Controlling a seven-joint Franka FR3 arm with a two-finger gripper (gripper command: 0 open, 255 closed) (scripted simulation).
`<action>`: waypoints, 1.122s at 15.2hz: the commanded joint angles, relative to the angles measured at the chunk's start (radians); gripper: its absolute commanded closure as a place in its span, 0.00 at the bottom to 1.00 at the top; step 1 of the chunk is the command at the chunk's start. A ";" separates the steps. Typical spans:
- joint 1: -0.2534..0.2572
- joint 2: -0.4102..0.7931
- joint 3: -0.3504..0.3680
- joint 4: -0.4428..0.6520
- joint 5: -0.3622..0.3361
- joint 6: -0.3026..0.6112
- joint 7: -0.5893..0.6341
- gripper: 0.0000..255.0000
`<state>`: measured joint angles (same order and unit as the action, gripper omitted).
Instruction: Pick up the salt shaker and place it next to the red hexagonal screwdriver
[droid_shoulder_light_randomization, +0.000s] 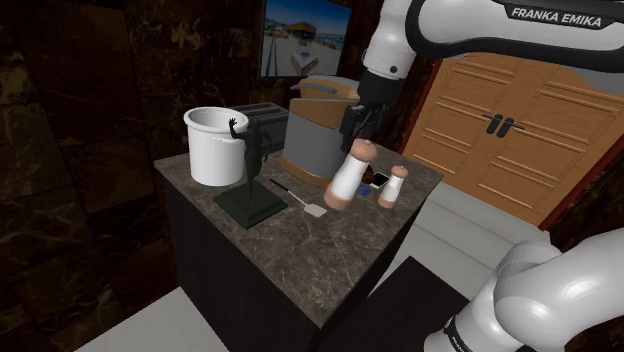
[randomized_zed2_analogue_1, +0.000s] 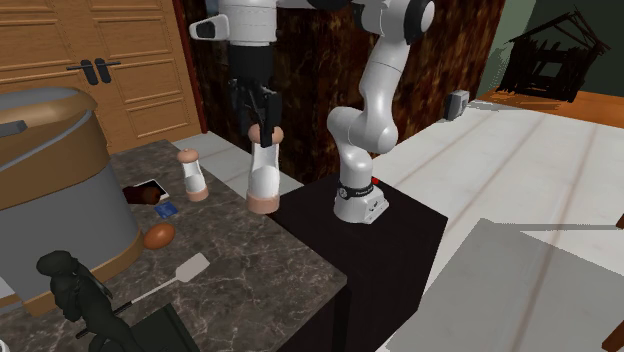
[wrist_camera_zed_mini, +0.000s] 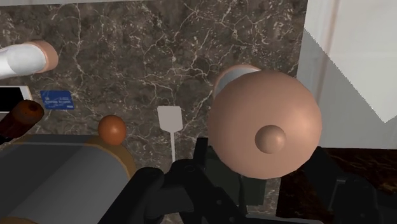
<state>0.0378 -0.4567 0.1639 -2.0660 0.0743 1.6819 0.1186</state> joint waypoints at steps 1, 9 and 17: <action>0.000 0.004 0.001 0.032 -0.001 -0.028 0.003 1.00; -0.017 0.022 -0.038 0.121 -0.016 -0.102 -0.043 1.00; -0.080 0.056 -0.180 0.148 -0.063 -0.100 -0.239 1.00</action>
<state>-0.0345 -0.4036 0.0014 -1.9208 0.0172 1.5821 -0.0944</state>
